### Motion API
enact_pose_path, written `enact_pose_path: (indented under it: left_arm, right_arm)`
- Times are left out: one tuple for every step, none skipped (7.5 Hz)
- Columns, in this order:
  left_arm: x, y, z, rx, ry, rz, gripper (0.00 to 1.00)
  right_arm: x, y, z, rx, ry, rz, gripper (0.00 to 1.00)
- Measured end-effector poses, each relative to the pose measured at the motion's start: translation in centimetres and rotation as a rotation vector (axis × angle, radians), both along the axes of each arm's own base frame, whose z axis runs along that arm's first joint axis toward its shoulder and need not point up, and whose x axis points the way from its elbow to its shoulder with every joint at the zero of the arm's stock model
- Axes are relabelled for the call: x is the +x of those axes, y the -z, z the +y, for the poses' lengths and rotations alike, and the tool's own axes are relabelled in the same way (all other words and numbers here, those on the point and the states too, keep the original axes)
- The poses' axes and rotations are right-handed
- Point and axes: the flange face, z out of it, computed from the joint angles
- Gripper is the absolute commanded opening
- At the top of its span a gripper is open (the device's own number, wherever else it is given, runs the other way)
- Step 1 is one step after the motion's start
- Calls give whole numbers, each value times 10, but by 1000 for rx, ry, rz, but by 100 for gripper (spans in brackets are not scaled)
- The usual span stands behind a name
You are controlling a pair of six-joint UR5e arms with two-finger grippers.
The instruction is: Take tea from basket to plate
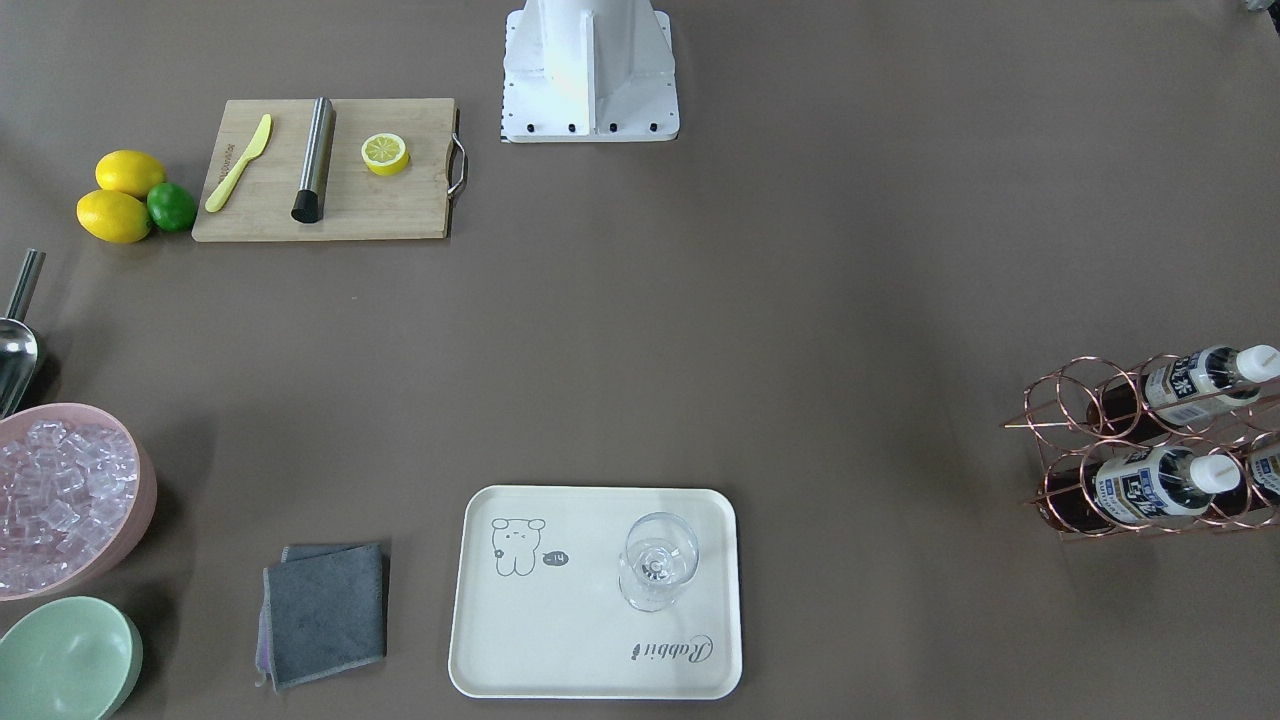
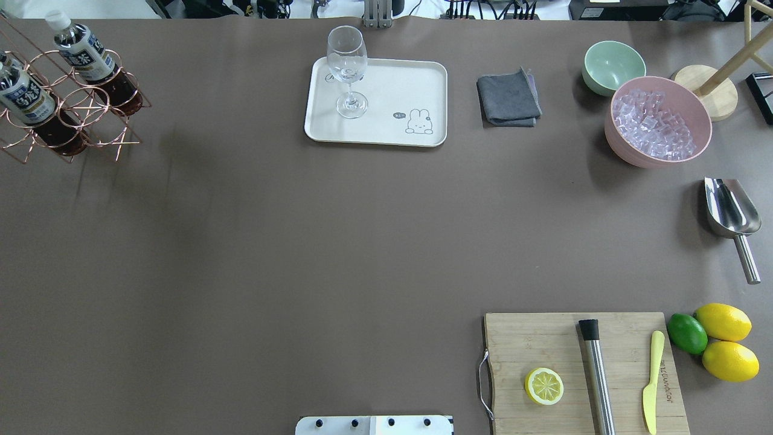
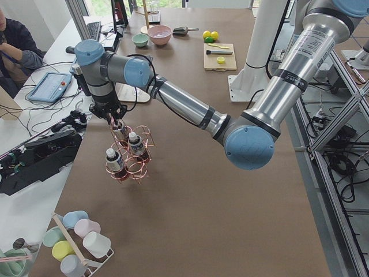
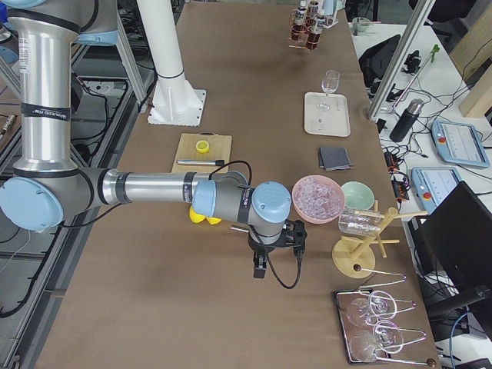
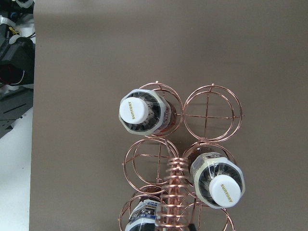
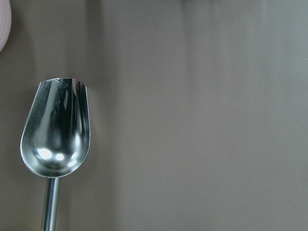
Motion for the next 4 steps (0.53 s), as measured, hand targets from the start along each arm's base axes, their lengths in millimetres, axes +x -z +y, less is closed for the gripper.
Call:
enact_pose_path:
  left_arm:
    - [2,26,12,5,32,16,0]
    - [8,52,25,4,62,32,0]
    - [16,78,39,10,87,49,0]
    - [34,101,53,24,87,67,0]
  right_arm:
    - [0,0,0,0,-1,0,100]
    - [0,0,0,0,-1,0,100]
    - [0,1,0,1,-1,-1,100]
    - [0,1,0,2,-1,0,100]
